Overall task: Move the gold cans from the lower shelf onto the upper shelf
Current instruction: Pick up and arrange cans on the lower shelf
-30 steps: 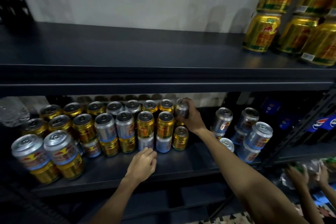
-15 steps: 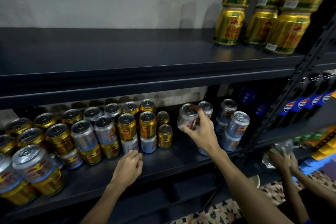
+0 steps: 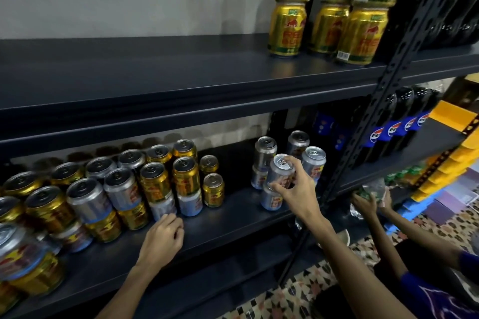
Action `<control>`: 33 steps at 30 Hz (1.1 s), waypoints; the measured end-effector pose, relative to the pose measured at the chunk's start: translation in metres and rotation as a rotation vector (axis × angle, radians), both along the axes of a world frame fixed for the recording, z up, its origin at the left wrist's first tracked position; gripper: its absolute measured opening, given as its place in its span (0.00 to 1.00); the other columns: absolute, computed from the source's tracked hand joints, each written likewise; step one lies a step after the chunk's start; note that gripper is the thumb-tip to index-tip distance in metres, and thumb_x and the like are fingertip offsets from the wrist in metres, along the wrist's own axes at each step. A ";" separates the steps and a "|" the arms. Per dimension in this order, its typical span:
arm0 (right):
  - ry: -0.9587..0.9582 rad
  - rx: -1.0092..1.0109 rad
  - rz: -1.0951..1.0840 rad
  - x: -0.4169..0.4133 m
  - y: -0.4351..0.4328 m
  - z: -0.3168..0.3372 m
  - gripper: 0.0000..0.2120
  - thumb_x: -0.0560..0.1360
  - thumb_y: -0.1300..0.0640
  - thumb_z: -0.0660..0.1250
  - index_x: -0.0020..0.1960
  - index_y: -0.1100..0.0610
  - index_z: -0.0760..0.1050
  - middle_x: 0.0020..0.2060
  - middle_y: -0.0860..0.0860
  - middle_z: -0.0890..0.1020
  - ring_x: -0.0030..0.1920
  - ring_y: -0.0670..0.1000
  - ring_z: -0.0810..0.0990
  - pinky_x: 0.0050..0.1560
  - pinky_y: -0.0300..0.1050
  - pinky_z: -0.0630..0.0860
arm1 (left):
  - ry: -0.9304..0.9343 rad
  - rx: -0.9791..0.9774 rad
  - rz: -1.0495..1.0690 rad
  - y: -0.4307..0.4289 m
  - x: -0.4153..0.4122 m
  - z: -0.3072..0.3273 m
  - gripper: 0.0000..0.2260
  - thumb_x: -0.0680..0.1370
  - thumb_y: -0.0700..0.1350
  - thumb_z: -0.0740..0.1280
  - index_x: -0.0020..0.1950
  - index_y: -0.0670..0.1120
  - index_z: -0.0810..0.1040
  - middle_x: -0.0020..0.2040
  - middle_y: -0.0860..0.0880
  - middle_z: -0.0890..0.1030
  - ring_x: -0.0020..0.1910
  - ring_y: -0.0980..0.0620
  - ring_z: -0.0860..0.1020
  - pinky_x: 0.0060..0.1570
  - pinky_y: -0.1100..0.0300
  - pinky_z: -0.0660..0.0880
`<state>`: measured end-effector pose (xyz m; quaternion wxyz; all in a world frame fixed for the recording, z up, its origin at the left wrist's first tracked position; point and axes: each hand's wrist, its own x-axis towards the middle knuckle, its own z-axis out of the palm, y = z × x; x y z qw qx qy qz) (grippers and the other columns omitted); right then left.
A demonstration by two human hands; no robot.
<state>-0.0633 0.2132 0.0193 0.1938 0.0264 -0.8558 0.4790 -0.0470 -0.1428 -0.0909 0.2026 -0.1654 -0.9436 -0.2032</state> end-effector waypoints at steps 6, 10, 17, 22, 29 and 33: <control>-0.036 0.029 0.042 -0.005 -0.003 0.003 0.33 0.70 0.60 0.79 0.68 0.39 0.69 0.61 0.42 0.80 0.59 0.41 0.80 0.61 0.50 0.80 | -0.043 -0.009 0.018 -0.002 0.000 -0.001 0.11 0.76 0.45 0.57 0.37 0.47 0.75 0.37 0.54 0.73 0.39 0.55 0.73 0.36 0.60 0.73; -0.040 0.037 0.032 -0.006 -0.002 0.002 0.34 0.70 0.59 0.79 0.68 0.38 0.68 0.64 0.42 0.78 0.63 0.44 0.78 0.63 0.54 0.78 | -0.062 -0.002 0.034 -0.001 0.001 0.001 0.07 0.74 0.38 0.66 0.37 0.47 0.76 0.37 0.54 0.73 0.38 0.54 0.73 0.38 0.59 0.75; -0.058 0.038 0.019 -0.008 -0.002 -0.009 0.36 0.72 0.55 0.79 0.73 0.40 0.65 0.67 0.45 0.77 0.66 0.46 0.77 0.66 0.55 0.77 | -0.056 -0.012 0.011 -0.001 0.001 0.002 0.12 0.75 0.46 0.55 0.37 0.48 0.75 0.37 0.54 0.73 0.38 0.55 0.72 0.39 0.63 0.71; -0.075 0.030 0.017 -0.007 -0.002 -0.010 0.37 0.72 0.54 0.78 0.74 0.40 0.63 0.66 0.46 0.78 0.66 0.46 0.78 0.66 0.56 0.77 | -0.054 -0.008 0.021 -0.001 0.001 0.002 0.12 0.75 0.46 0.55 0.36 0.48 0.75 0.36 0.54 0.72 0.37 0.55 0.72 0.39 0.64 0.70; -0.052 0.029 0.010 -0.004 -0.008 -0.009 0.38 0.72 0.58 0.77 0.74 0.39 0.62 0.68 0.45 0.73 0.67 0.41 0.73 0.68 0.51 0.74 | -0.047 -0.004 0.023 -0.001 0.002 0.004 0.12 0.76 0.46 0.55 0.37 0.48 0.75 0.36 0.55 0.72 0.37 0.56 0.72 0.40 0.66 0.68; -0.034 0.048 0.007 -0.003 -0.010 -0.008 0.38 0.73 0.63 0.76 0.76 0.45 0.63 0.72 0.47 0.70 0.66 0.28 0.65 0.65 0.33 0.71 | -0.055 -0.014 0.025 -0.001 0.001 0.003 0.12 0.76 0.46 0.55 0.37 0.48 0.75 0.37 0.55 0.72 0.38 0.56 0.72 0.38 0.65 0.70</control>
